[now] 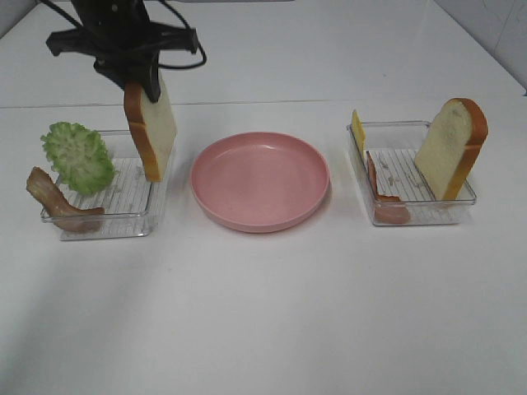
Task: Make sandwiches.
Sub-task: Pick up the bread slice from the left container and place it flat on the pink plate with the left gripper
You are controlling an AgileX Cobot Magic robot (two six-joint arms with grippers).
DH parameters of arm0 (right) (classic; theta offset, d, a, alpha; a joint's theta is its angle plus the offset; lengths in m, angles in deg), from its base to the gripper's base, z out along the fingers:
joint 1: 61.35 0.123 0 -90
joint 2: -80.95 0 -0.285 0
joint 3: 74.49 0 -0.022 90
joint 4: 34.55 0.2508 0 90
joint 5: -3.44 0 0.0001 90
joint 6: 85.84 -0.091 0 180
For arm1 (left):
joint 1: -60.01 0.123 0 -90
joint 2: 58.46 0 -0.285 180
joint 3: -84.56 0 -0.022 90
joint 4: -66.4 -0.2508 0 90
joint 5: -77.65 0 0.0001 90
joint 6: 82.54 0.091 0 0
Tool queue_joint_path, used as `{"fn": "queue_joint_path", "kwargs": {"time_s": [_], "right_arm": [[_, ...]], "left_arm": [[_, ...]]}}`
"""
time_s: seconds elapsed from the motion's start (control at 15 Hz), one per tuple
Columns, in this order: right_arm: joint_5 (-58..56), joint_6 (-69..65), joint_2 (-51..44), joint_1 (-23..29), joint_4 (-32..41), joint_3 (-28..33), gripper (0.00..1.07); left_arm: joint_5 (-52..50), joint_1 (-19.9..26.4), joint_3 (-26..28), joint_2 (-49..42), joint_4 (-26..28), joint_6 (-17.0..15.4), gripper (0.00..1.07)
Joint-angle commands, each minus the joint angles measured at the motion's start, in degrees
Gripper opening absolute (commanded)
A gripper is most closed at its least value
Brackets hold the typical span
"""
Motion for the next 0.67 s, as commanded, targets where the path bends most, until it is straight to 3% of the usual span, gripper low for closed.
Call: {"fn": "queue_joint_path", "kwargs": {"time_s": [0.07,0.27,0.67], "right_arm": [[-0.06,0.11,-0.74,-0.29,-0.11,0.17,0.78],[-0.06,0.11,-0.74,-0.29,-0.11,0.17,0.78],[-0.06,0.11,-0.74,-0.29,-0.11,0.17,0.78]], "left_arm": [[3.55,0.23,0.34,-4.64,3.61,3.04,0.00],[0.92,2.52,0.34,-3.90,12.15,9.40,0.00],[-8.08,3.38,0.34,7.91,39.13,20.11,0.00]]}}
